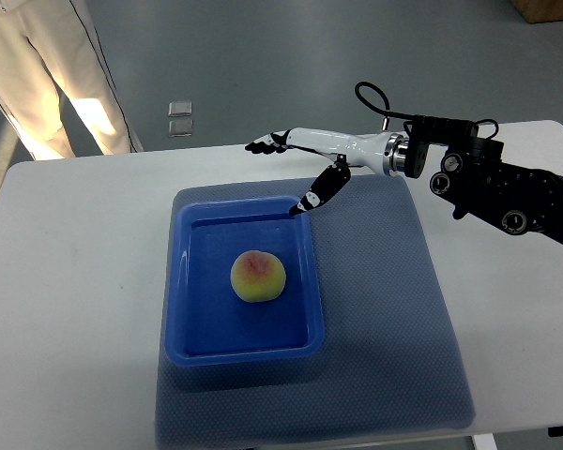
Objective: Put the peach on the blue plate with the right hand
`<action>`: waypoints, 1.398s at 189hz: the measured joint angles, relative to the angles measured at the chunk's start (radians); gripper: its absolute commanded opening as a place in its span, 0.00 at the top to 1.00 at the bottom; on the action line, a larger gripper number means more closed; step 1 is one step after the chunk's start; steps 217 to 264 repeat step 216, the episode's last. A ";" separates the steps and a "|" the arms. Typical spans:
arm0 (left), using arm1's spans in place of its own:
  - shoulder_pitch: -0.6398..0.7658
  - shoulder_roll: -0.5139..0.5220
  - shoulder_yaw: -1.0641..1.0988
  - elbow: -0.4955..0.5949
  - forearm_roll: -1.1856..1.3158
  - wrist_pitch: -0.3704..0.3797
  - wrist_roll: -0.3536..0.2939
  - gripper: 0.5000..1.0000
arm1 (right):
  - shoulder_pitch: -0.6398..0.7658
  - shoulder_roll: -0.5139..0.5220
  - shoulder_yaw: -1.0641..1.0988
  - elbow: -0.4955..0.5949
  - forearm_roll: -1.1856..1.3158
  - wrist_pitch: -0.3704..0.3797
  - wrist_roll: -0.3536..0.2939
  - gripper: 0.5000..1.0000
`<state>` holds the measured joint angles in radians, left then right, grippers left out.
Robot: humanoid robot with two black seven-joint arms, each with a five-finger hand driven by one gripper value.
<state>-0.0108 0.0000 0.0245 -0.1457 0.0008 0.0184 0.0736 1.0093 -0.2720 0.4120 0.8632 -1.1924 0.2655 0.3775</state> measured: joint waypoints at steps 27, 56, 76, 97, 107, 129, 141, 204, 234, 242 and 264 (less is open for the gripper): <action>0.000 0.000 0.000 0.000 0.000 0.000 0.000 0.00 | -0.068 0.003 0.048 -0.093 0.267 -0.007 0.000 0.14; 0.000 0.000 0.000 0.000 0.000 0.000 0.000 0.00 | -0.112 0.016 0.103 -0.194 0.583 -0.013 0.000 0.14; 0.000 0.000 0.000 0.000 0.000 0.000 0.000 0.00 | -0.131 0.039 0.125 -0.249 0.785 -0.022 0.000 0.14; 0.000 0.000 0.000 0.000 0.000 0.000 0.000 0.00 | -0.155 0.068 0.132 -0.296 0.934 -0.026 0.000 0.14; 0.000 0.000 0.000 0.000 0.000 0.000 0.000 0.00 | -0.164 0.079 0.134 -0.317 0.993 -0.027 0.000 0.14; 0.000 0.000 0.000 0.000 0.000 0.000 0.000 0.00 | -0.189 0.106 0.150 -0.361 1.131 -0.024 0.000 0.14; 0.000 0.000 0.000 0.000 0.000 0.000 0.000 0.00 | -0.205 0.114 0.163 -0.380 1.201 -0.022 0.000 0.14; 0.000 0.000 0.000 0.000 0.000 0.000 0.000 0.00 | -0.244 0.143 0.189 -0.397 1.270 -0.054 0.052 0.14; 0.000 0.000 0.000 0.000 0.000 0.000 0.000 0.00 | -0.249 0.143 0.211 -0.397 1.270 -0.055 0.083 0.14; 0.000 0.000 0.000 0.000 0.000 0.000 0.000 0.00 | -0.249 0.143 0.211 -0.397 1.270 -0.055 0.083 0.14; 0.000 0.000 0.000 0.000 0.000 0.000 0.000 0.00 | -0.249 0.143 0.211 -0.397 1.270 -0.055 0.083 0.14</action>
